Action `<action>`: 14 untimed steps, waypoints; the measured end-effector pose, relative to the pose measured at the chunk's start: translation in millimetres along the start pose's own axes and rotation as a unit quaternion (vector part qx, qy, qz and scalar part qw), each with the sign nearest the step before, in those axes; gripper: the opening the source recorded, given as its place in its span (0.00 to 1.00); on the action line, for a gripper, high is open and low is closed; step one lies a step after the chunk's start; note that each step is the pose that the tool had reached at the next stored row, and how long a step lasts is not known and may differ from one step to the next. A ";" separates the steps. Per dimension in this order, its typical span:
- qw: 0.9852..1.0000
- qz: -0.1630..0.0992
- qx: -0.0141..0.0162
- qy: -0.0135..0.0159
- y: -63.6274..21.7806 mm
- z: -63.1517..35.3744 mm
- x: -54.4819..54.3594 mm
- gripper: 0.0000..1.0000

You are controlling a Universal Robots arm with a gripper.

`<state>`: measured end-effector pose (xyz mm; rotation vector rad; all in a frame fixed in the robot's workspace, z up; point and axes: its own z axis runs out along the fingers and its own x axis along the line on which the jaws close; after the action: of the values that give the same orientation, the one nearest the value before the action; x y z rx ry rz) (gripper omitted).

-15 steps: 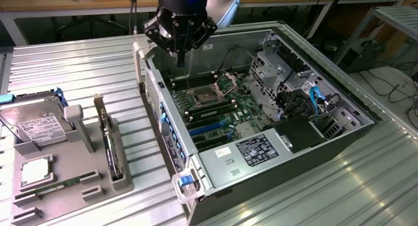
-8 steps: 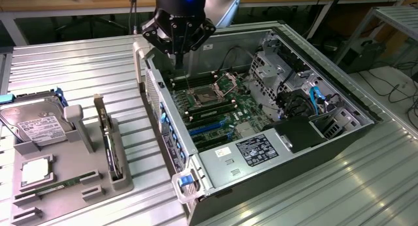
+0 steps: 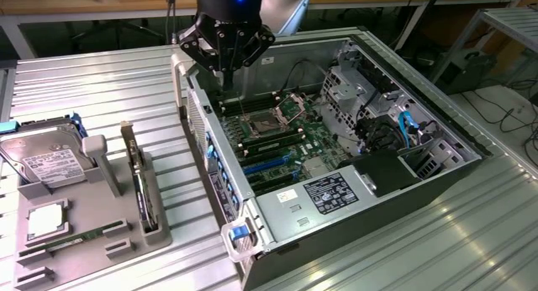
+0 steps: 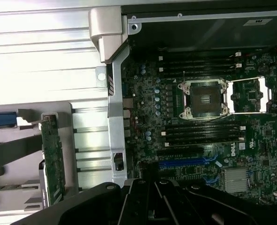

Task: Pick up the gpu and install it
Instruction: 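Reach for the gpu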

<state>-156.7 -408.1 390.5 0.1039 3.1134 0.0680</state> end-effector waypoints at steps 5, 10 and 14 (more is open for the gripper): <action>1.000 0.000 0.000 0.000 -2.5 0.5 5.0 0.11; 1.000 0.000 0.000 0.000 -4.6 0.9 7.5 0.11; 1.000 0.000 0.000 0.000 -7.0 1.2 12.2 0.11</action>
<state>-169.3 -414.3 388.7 0.1034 3.1136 0.0677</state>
